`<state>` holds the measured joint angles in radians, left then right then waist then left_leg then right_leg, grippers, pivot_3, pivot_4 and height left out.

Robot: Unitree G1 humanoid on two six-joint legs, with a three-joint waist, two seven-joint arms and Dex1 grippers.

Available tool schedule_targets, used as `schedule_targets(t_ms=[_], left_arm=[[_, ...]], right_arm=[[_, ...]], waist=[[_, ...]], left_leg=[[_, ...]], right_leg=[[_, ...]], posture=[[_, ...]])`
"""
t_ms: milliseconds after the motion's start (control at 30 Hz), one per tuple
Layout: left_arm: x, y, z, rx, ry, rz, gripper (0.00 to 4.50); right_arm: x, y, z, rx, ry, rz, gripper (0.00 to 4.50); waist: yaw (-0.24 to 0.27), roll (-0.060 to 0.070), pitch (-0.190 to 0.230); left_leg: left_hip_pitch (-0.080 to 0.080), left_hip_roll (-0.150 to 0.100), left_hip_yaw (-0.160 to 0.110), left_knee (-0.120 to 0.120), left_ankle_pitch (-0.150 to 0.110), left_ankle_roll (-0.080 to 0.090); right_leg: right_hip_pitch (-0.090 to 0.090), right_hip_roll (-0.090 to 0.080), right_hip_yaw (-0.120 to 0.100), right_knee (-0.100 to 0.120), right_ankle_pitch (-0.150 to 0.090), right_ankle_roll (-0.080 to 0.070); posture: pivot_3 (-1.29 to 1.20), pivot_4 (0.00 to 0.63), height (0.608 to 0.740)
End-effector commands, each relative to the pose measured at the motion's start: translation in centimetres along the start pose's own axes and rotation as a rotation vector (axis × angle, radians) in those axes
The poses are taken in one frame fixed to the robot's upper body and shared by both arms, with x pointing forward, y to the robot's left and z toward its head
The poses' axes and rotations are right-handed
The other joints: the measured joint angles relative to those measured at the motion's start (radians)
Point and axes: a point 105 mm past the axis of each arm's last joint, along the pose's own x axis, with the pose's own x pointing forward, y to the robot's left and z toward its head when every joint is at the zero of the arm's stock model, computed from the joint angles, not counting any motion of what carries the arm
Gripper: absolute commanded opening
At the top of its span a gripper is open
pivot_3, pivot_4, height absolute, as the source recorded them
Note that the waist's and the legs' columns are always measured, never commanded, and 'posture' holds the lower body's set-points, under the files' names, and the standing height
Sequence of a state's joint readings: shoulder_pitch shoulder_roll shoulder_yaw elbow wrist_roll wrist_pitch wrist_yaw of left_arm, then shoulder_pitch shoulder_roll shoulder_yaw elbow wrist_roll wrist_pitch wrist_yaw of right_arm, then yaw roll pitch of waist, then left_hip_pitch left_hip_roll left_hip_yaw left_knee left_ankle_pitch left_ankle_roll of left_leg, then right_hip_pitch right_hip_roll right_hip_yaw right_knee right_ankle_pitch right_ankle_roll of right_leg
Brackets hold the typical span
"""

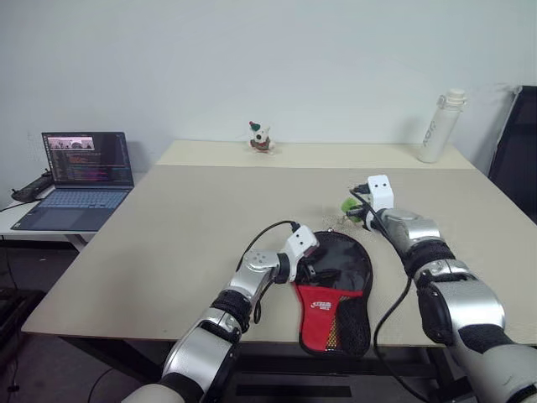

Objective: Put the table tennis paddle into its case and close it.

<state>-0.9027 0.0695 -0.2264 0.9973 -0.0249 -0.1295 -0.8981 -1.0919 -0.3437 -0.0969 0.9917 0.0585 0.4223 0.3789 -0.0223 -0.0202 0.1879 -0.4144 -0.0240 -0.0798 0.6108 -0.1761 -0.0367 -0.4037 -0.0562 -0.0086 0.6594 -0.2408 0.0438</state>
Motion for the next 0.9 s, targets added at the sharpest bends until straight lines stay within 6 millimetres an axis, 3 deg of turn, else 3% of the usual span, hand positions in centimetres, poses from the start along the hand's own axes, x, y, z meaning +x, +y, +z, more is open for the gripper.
schedule_targets(t_ms=[33, 333, 467, 600, 900], left_arm=[[0.2, -0.7, -2.5, -0.051, 0.077, 0.003, 3.67], [0.8, -0.9, -2.4, -0.054, 0.081, 0.006, 3.67], [1.1, -0.9, -2.2, -0.053, 0.082, 0.012, 3.67], [1.4, -0.9, -2.1, -0.049, 0.081, 0.017, 3.67], [1.8, -1.2, -2.0, -0.044, 0.082, 0.014, 3.67]], right_arm=[[-2.1, -1.6, 1.4, -0.061, -0.043, -0.029, 0.03], [-8.9, -3.5, -1.3, -0.088, 0.028, -0.070, 0.03], [-12.3, -2.4, -2.2, -0.127, 0.082, 0.001, 0.03], [-15.6, -0.1, -4.2, -0.144, 0.189, 0.149, 0.03], [-19.8, 2.9, -7.5, -0.222, 0.352, 0.359, 0.03]], waist=[[0.000, 0.001, -0.001], [0.019, 0.005, -0.003], [0.024, 0.005, -0.003], [0.032, 0.005, -0.003], [0.033, 0.004, -0.003]], left_leg=[[0.000, 0.000, 0.000, 0.000, 0.000, 0.000], [-0.001, 0.000, -0.001, 0.001, 0.000, 0.000], [-0.001, 0.000, -0.001, 0.002, 0.000, 0.000], [-0.002, 0.000, -0.001, 0.002, 0.000, 0.000], [0.000, 0.000, -0.003, 0.002, 0.000, 0.000]], right_leg=[[0.000, 0.000, 0.000, 0.000, 0.000, 0.000], [0.000, 0.000, -0.001, -0.001, 0.000, 0.001], [0.001, 0.000, -0.002, -0.002, 0.000, 0.001], [0.001, -0.001, -0.002, -0.004, 0.000, 0.001], [0.011, -0.001, -0.005, -0.016, 0.002, 0.004]], posture=[[0.00, 0.150, 0.740], [0.00, 0.150, 0.740], [0.00, 0.150, 0.740], [0.00, 0.150, 0.740], [0.00, 0.150, 0.740]])
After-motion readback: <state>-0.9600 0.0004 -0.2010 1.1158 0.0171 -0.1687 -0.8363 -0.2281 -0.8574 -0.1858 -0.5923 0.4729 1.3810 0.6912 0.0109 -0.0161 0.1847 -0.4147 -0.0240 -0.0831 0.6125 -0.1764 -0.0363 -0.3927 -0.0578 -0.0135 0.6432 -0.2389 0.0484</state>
